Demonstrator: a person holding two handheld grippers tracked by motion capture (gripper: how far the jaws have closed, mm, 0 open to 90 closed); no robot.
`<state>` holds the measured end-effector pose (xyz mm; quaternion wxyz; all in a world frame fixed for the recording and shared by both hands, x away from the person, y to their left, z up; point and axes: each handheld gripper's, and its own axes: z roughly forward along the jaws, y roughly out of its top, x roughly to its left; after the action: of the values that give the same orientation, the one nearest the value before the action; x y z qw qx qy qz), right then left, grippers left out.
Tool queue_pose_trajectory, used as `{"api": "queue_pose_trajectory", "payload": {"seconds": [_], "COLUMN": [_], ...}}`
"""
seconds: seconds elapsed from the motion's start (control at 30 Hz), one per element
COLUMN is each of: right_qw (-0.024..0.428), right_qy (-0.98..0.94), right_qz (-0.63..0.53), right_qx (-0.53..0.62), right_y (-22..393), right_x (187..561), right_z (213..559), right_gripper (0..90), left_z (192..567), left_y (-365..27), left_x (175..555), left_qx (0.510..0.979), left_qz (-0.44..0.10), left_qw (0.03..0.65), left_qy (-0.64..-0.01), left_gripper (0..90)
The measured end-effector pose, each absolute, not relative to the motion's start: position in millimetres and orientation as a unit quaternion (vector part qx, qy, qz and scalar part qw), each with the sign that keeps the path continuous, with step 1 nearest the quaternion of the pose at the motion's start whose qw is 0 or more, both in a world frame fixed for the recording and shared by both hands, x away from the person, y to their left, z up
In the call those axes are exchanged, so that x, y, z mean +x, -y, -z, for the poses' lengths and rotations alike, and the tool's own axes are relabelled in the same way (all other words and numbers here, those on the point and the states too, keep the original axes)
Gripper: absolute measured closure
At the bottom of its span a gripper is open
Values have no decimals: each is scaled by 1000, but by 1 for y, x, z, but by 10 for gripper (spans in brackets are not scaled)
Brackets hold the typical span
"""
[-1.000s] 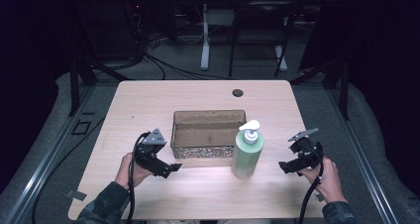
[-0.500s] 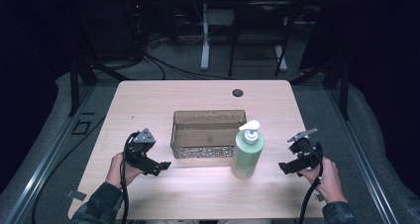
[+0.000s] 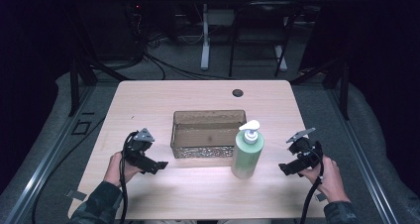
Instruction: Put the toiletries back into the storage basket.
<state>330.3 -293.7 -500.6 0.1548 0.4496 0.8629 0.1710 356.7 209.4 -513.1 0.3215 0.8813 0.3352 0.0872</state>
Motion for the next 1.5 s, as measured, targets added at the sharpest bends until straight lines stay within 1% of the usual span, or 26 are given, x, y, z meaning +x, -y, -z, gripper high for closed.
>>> {"api": "queue_pose_trajectory", "payload": {"seconds": [0.3,0.53,0.7,0.9,1.23,1.5], "right_qw": [151,123,112,86,73,67], "right_qy": [-881,-895,-906,-924,-939,-950], "right_qz": [-161,-165,-169,-164,-152,-151], "right_qx": [419,396,370,335,299,264], "right_y": [286,281,279,276,265,253], "right_x": [334,333,332,333,337,341], "right_z": [490,477,469,463,447,424], "right_gripper": [0,0,0,0,0,0], "left_z": [515,514,513,519,519,519], "left_y": [-216,-218,-217,-215,-218,-217], "left_x": [357,357,358,359,357,357], "left_qx": [882,880,881,888,888,888], "left_qz": [-88,-86,-85,-73,-71,-70], "left_qw": [314,316,316,299,298,298], "left_qy": [-340,-345,-343,-341,-344,-342], "left_gripper": [0,0,0,0,0,0]}}
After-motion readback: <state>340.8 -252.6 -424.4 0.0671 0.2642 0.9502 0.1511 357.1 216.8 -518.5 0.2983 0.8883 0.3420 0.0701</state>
